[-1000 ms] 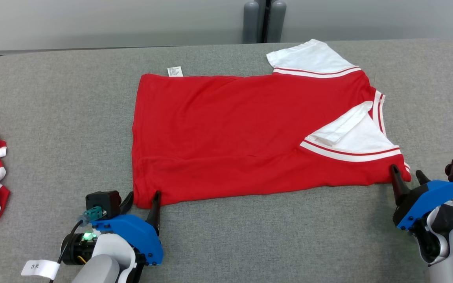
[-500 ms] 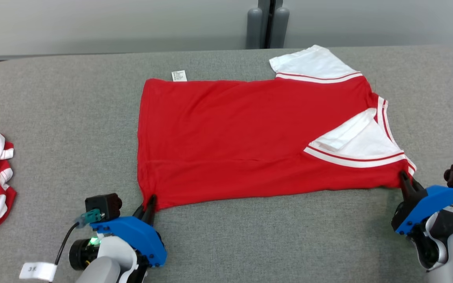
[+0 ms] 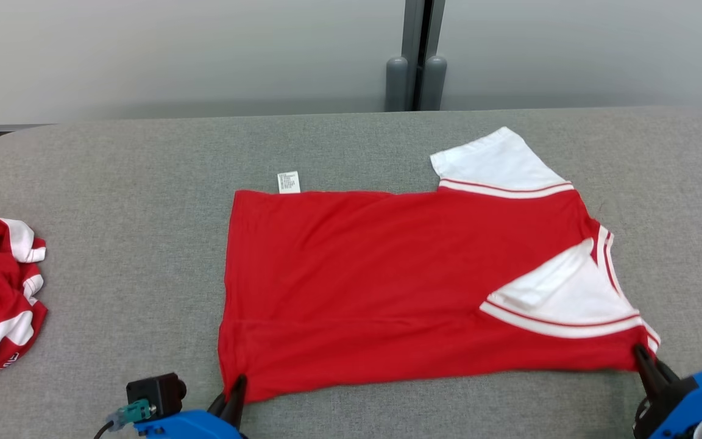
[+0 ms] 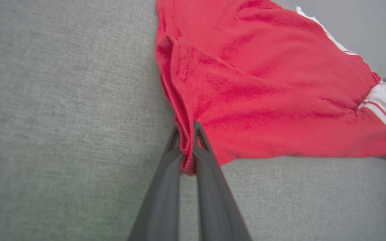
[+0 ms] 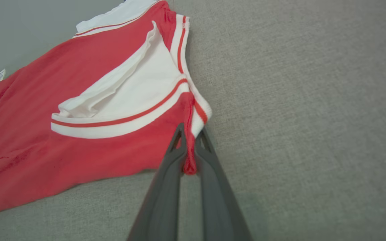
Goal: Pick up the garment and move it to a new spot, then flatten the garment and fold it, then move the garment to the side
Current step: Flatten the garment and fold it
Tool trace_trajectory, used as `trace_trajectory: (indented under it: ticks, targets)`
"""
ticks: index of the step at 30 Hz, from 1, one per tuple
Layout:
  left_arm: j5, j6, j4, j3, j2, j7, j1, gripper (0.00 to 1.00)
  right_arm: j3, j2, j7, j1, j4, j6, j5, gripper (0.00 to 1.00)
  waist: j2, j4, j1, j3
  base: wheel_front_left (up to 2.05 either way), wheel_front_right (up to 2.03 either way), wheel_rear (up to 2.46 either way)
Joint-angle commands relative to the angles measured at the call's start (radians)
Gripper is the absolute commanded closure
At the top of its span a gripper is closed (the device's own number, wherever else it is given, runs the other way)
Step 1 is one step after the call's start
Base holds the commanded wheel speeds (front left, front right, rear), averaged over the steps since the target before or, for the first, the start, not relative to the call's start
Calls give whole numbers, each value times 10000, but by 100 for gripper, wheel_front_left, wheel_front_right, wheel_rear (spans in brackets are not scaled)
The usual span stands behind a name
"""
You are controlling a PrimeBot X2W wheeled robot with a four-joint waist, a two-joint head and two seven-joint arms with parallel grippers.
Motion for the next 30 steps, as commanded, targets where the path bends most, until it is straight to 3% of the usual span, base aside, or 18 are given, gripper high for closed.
trace_trajectory:
  ticks: [1,4,5,6,7,8,15,21,25,30]
  targets:
    - [-37,141,-210,8,176,171,218,100,-80,-17,125,316,-103,1,182,100,-1,29,0,-21,0,0,0]
    - [-76,321,-653,-32,401,490,535,98,-152,-15,325,680,-145,1,386,100,-1,81,0,-59,0,0,0]
    - [-40,362,-739,-54,494,582,604,67,-134,-15,393,752,-106,1,418,100,-1,87,0,-70,0,0,0]
    - [-19,398,-832,-61,544,647,668,24,-110,-16,411,814,-88,1,454,100,-1,89,0,-80,0,0,0]
    - [-36,440,-918,-63,562,703,712,0,-94,-15,415,838,-62,1,499,72,-1,88,0,-91,0,0,0]
    - [-65,444,-978,-59,579,737,737,0,-81,-16,422,838,-27,1,521,0,-1,87,0,-102,0,0,0]
    - [-29,538,-1252,-28,802,912,657,0,-39,-16,435,401,-331,1,102,0,-1,5,0,-84,0,0,0]
    - [178,657,-1563,238,1322,1230,-69,0,258,-9,1568,-1039,-1252,1,-666,0,-1,-344,0,338,0,0,0]
    - [264,469,-1615,284,1768,1930,-1210,0,570,-194,2475,-2506,-1313,1,-1078,0,-1,-420,0,815,0,0,0]
    - [363,64,-1185,416,2417,3027,-3202,0,1434,-402,3378,-4670,-578,1,-645,0,-1,-659,0,1551,0,0,0]
